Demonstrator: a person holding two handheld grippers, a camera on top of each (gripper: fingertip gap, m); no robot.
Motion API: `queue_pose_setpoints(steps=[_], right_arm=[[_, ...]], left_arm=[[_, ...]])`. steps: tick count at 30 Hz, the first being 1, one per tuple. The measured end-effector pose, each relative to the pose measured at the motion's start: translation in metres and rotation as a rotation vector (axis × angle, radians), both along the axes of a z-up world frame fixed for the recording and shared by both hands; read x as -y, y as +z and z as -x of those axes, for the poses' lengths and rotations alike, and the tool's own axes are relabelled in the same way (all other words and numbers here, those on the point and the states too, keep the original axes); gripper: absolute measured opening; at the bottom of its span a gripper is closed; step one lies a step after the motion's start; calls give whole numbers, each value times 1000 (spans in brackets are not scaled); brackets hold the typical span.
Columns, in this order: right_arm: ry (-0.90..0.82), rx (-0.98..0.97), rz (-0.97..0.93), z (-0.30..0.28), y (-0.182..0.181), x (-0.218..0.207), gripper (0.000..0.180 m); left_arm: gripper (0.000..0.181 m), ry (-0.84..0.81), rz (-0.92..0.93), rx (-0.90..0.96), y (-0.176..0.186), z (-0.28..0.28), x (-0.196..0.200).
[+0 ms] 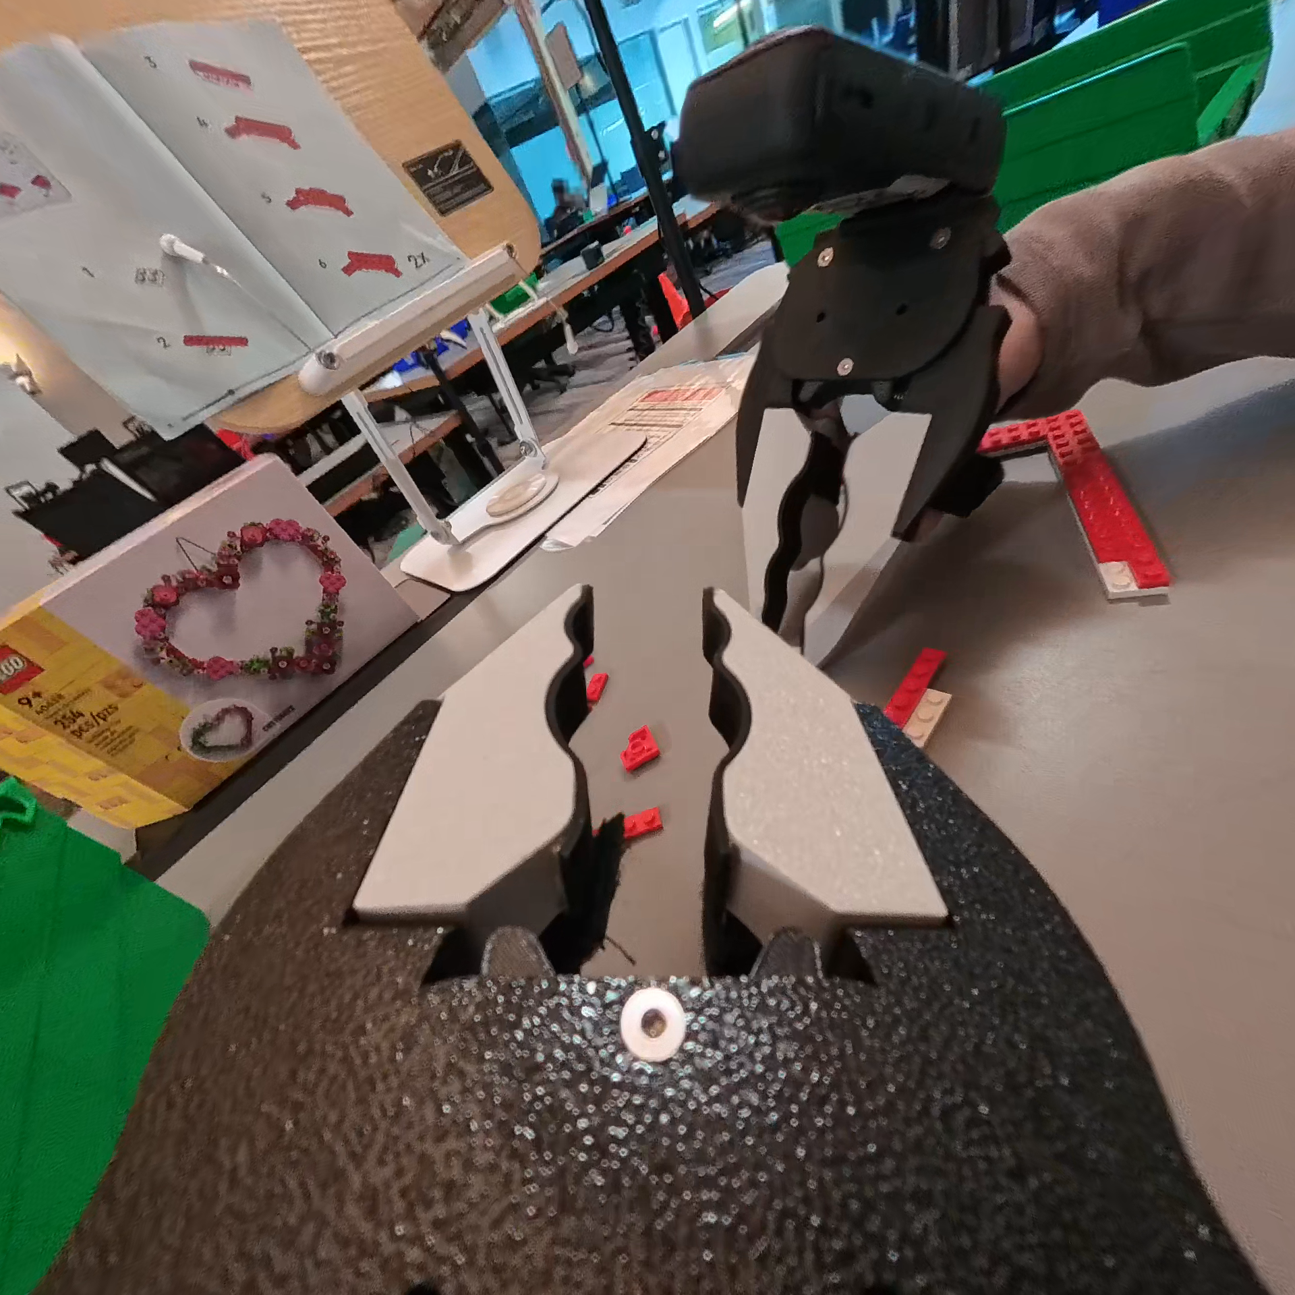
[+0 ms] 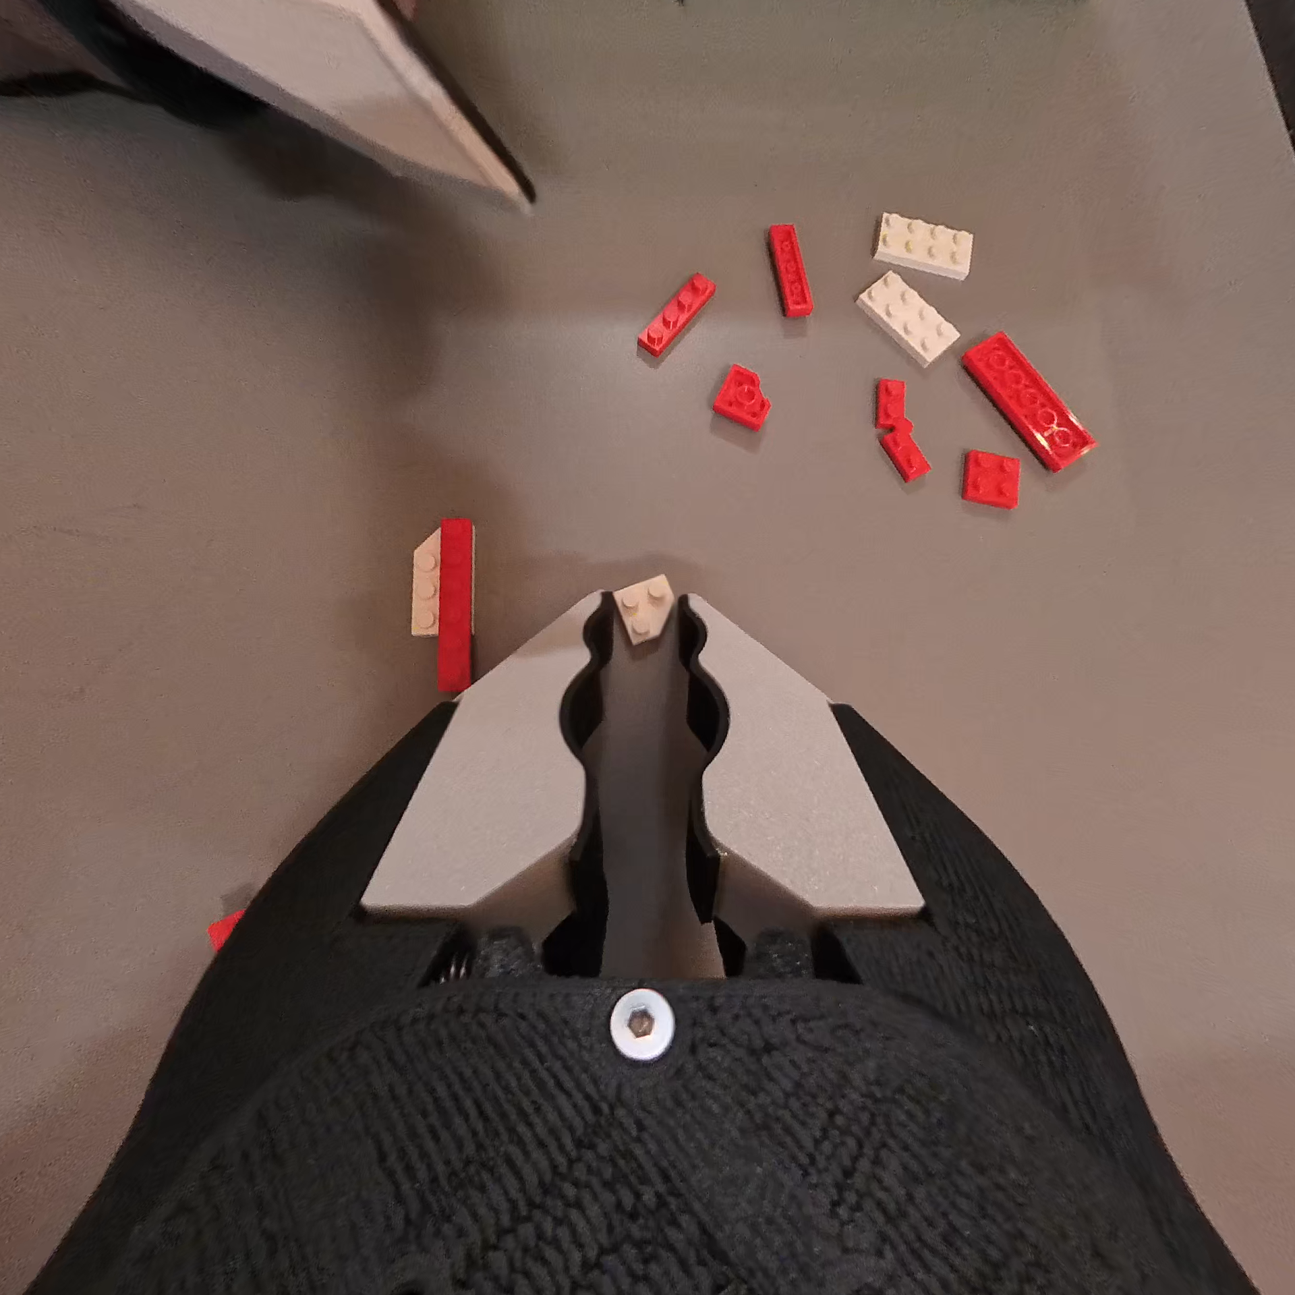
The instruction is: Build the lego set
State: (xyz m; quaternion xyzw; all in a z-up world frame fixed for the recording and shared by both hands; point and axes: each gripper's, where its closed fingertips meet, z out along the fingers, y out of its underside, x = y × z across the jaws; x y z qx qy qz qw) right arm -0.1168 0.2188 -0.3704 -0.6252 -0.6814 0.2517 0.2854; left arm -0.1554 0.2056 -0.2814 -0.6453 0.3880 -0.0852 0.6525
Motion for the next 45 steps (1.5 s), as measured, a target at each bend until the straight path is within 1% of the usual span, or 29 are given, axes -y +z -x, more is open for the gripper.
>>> queue_pose_setpoints(steps=[5, 7, 10, 13, 15, 18, 22, 34, 39, 45], right_arm=[[-8, -7, 3, 1, 0, 0, 13], [-8, -3, -35, 0, 1, -3, 13], [21, -12, -82, -8, 14, -2, 13], [108, 13, -52, -23, 27, 20, 13], [173, 54, -43, -34, 27, 38, 13], [231, 138, -95, -44, 16, 53, 13], [311, 145, -76, -44, 7, 74, 12], [318, 149, -58, -38, 0, 79, 14], [284, 132, -62, -39, 9, 76, 29], [255, 184, -120, -43, 2, 70, 34]], left_arm=[[27, -22, -43, -21, 3, -5, 5], [26, -23, -44, -21, 2, -6, 5], [26, -35, -40, -10, 2, -8, 6], [26, -42, -31, -20, 0, -10, 6], [26, -52, -20, -21, -2, -12, 7], [26, -39, -37, -15, 0, -13, 6], [25, -49, -45, -32, -1, -17, 9], [25, -83, -5, -50, -10, -24, 12], [28, -106, 34, -55, -15, -27, 14], [28, -113, 56, -63, -19, -27, 14]])
